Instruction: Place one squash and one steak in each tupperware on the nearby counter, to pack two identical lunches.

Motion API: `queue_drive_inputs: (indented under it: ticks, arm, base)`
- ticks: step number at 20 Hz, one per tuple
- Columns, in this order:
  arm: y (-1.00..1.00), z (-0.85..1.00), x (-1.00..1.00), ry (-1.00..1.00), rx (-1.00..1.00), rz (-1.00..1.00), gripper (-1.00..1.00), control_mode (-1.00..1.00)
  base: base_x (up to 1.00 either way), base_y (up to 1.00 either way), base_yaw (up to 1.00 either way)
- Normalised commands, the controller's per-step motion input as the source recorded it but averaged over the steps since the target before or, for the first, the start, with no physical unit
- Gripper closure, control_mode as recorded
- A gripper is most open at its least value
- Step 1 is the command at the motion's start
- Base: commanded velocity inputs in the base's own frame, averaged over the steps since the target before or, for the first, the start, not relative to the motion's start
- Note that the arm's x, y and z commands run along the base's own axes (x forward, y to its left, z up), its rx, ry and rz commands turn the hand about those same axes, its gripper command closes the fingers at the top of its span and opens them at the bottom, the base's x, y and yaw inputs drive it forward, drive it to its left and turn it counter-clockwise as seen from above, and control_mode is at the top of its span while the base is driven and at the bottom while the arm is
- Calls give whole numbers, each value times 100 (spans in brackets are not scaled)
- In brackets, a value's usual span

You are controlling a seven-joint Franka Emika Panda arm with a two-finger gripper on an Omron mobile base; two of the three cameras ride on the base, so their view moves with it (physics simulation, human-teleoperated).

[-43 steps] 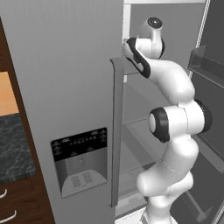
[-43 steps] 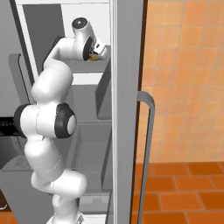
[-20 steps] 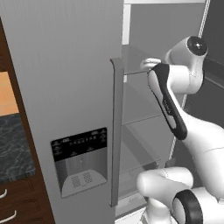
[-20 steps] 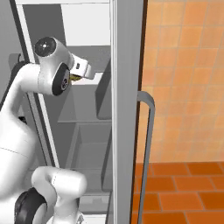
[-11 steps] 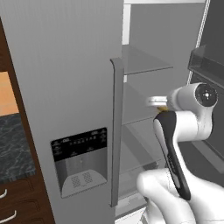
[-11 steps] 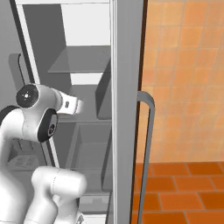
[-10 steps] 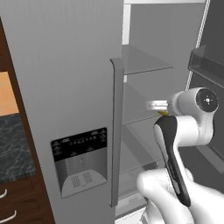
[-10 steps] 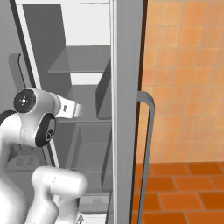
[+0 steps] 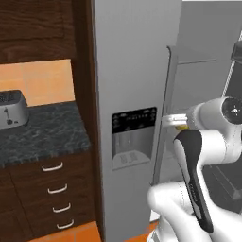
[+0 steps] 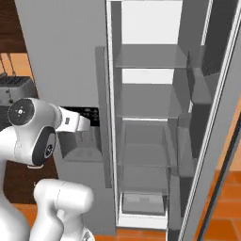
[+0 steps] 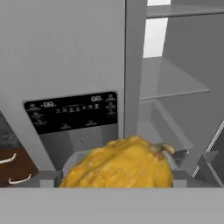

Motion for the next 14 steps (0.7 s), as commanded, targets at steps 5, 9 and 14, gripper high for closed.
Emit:
queue_drive_inputs:
  ticks: [5,9,14]
  arm:
    - [0,0,0,0,0,0,100,100]
    - [0,0,0,0,0,0,100,100]
    - [0,0,0,0,0,0,100,100]
  base:
    - [-5,100,10]
    - [5,100,0]
    - [35,100,1]
